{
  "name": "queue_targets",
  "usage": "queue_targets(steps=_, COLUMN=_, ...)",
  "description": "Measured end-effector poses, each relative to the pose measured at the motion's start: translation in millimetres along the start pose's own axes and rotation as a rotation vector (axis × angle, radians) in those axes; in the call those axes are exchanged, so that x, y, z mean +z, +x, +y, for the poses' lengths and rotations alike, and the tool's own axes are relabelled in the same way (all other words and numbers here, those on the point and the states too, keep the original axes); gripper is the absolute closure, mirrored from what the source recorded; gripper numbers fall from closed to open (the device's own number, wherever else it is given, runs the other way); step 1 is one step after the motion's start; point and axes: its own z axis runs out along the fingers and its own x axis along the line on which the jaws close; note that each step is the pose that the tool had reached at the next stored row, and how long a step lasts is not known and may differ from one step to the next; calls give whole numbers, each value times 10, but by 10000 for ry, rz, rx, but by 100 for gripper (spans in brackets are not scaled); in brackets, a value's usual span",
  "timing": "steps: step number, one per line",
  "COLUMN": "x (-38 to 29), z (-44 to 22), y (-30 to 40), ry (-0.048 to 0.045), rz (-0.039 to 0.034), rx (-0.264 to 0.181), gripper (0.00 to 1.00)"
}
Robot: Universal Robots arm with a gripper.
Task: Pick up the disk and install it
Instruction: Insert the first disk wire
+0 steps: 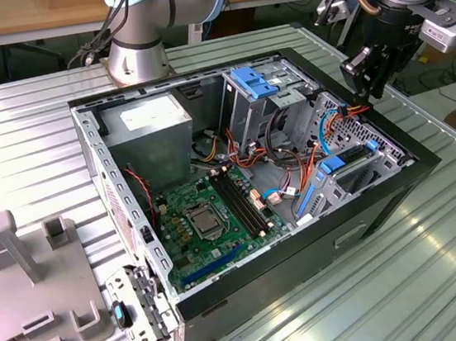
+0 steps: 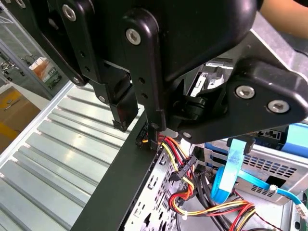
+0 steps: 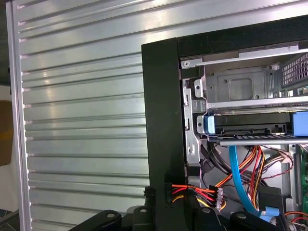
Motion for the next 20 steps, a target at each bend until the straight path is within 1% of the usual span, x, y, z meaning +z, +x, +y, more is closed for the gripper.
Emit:
queue_targets(steps=3, x=5, z=0, y=-1, ry=1, rz=0, rx=1, gripper=64)
queue_targets(steps=10, x=26, z=3, y=20, ry=-35, rz=5, rx=130, gripper=64)
queue_targets(steps=14, x=51, z=8, y=14, ry=-54, rz=8, rx=201, gripper=64)
queue_targets(steps=20, x=63, z=35, y=13, ry=-82, rz=12, rx=307, gripper=64)
